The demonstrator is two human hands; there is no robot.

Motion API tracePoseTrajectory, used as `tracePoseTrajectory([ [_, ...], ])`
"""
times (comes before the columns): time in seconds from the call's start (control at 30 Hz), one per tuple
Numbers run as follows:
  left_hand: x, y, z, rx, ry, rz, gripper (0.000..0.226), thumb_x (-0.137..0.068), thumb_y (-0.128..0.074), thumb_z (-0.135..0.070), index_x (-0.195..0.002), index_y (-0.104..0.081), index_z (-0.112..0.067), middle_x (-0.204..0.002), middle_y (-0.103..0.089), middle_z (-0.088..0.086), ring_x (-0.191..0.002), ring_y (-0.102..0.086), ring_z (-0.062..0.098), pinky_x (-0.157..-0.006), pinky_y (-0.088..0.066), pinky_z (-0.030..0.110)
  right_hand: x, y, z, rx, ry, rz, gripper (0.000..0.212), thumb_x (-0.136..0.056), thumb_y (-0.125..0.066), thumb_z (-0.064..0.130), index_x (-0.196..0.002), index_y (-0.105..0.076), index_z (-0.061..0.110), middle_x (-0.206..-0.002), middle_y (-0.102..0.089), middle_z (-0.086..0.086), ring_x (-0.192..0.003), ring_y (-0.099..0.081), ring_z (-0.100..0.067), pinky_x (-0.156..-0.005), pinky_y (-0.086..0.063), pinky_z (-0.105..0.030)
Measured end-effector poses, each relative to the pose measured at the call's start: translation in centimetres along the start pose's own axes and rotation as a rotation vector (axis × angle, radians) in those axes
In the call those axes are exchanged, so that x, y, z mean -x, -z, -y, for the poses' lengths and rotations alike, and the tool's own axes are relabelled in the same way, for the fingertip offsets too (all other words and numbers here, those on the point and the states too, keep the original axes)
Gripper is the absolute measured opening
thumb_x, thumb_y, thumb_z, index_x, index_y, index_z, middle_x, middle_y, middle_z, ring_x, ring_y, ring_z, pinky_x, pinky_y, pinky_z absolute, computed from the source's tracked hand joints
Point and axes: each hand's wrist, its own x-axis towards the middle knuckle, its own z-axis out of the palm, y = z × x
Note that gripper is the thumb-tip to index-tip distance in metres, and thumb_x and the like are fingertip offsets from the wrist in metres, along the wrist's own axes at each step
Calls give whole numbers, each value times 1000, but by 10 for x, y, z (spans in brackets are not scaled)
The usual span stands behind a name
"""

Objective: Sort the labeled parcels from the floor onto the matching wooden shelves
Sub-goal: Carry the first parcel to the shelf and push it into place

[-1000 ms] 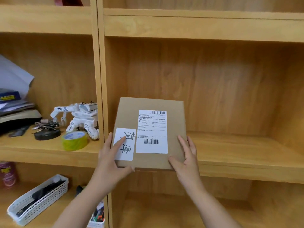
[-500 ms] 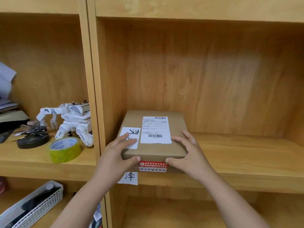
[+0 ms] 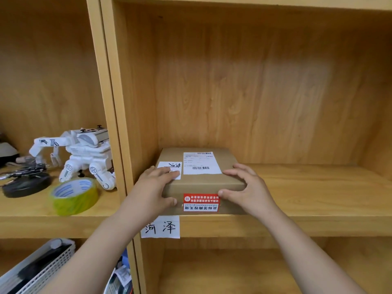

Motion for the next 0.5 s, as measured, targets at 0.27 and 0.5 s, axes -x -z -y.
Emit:
tracePoseTrajectory([
  [0.27, -3, -12, 7, -110, -56, -119, 68, -81, -66, -28, -141, -34, -30, -147, -38, -6, -137, -24, 15, -109, -25, 30, -2, -10, -3, 86, 6, -63, 57, -61, -76, 45, -115, -63, 38, -139, -45, 10, -122, -46, -10, -99, -38, -30],
  [0.5, -7, -16, 10, -111, -58, -138, 67, -83, -64, -26, -142, -33, -28, -150, -36, -3, -140, -21, 18, -110, -21, 30, -4, -14, -3, 101, 8, -65, 54, -66, -76, 42, -118, -61, 37, -140, -44, 6, -126, -43, -14, -101, -37, -34],
])
